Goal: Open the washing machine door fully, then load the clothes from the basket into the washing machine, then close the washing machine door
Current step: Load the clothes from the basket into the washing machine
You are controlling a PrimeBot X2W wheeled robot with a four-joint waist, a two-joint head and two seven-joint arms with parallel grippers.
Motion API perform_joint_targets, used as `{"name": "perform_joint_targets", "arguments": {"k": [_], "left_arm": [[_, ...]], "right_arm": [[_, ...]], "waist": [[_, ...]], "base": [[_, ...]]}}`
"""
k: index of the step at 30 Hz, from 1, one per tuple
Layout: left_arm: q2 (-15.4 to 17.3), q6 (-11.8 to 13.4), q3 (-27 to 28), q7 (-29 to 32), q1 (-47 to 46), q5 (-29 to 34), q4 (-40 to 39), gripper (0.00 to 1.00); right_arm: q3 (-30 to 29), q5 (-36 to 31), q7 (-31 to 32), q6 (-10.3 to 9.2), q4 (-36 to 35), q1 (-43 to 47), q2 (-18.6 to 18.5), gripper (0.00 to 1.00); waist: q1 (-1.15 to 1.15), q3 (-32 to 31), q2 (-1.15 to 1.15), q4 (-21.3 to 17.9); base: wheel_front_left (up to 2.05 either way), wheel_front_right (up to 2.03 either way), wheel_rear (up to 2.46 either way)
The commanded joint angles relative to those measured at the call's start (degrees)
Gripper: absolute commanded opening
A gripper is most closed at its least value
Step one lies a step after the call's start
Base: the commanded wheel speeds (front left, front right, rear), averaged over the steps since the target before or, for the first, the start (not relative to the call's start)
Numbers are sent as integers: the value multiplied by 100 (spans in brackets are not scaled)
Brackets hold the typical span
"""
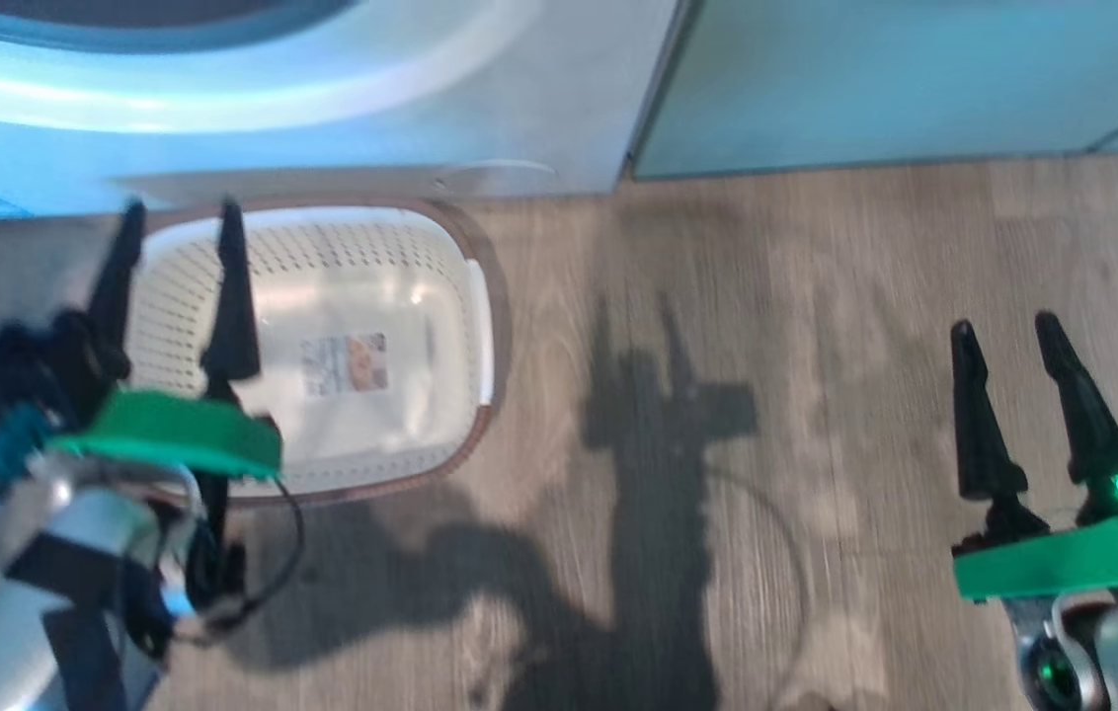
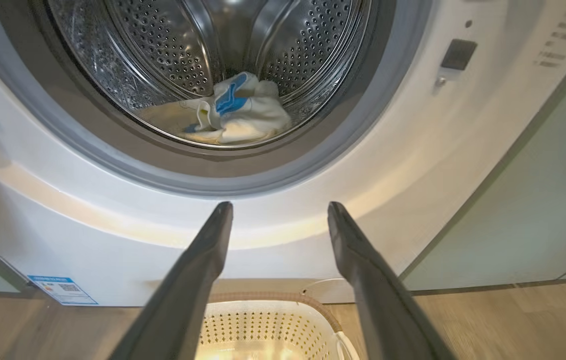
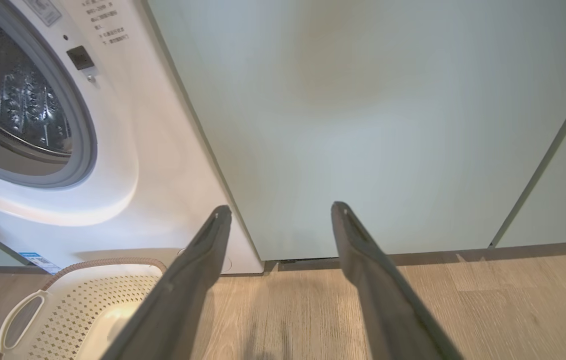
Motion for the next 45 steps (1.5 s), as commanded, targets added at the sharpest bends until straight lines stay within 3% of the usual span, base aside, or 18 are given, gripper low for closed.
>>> {"name": "perform_joint_targets", "arguments": {"k": [1, 11, 19, 29, 45], "left_arm": [[119, 27, 265, -65, 56, 82, -182, 100], [-687, -354, 308, -100, 890, 468, 37, 100], [-992, -606, 435, -101, 1278, 674, 252, 100], [-1161, -946, 524, -101, 1686, 793, 550, 100], [-1184, -1053, 634, -102, 2227, 888, 679, 100]], "right_arm": [[46, -49, -37, 0, -134, 141, -137, 100], [-49, -144, -37, 0, 15, 443, -360, 100], [-12, -168, -37, 0, 138, 612, -409, 100], [75, -209, -37, 0, 281, 957, -421, 100], [102, -272, -37, 0, 303, 1446, -402, 100]], "waist": [[0, -274, 0, 208], [0, -1139, 0, 658], [0, -1659, 0, 754], [0, -2334, 0, 796], [0, -3005, 0, 763]], "base": [[0, 0, 0], [0, 0, 0], [0, 0, 0], [0, 0, 0], [0, 0, 0]]}}
